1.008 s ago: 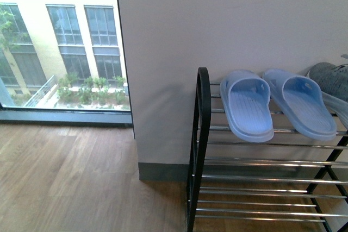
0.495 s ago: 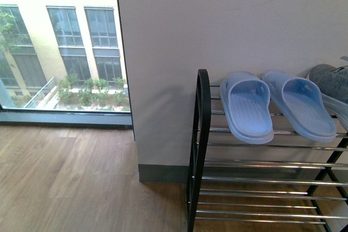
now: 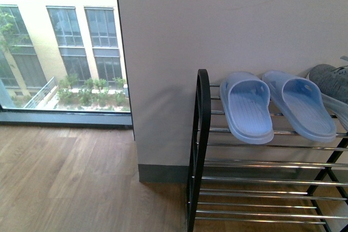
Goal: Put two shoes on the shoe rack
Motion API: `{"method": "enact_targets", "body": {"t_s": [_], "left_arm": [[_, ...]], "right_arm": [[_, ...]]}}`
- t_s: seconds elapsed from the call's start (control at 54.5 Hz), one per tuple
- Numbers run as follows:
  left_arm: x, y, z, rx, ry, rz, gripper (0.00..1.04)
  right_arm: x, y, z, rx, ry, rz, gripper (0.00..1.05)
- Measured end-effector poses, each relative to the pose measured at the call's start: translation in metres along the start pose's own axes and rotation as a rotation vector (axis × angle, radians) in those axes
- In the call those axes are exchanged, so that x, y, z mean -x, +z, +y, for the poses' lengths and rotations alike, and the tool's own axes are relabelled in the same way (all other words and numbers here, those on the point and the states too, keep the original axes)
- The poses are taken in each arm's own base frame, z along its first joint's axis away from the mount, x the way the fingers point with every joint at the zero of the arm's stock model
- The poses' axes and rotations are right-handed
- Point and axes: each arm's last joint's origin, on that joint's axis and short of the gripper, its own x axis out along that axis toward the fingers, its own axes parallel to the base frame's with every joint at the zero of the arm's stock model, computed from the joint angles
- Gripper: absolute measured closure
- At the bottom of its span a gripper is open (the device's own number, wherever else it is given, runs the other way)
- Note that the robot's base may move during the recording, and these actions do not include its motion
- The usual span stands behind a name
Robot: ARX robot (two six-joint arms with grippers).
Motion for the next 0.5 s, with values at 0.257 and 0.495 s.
{"method": "enact_targets", "body": {"t_s": [0.257,0.495], "left_arm": [[0.012,0.004,0.000,0.000,0.000,-0.013,1.03],[0.020,0.004,0.000,0.000,0.000,-0.016,1.03]], "right_arm": [[0.000,0.000,0.000,-0.002,0.000,0.000,0.48],[0.000,0.000,0.000,-0.002,0.000,0.000,0.95]]}}
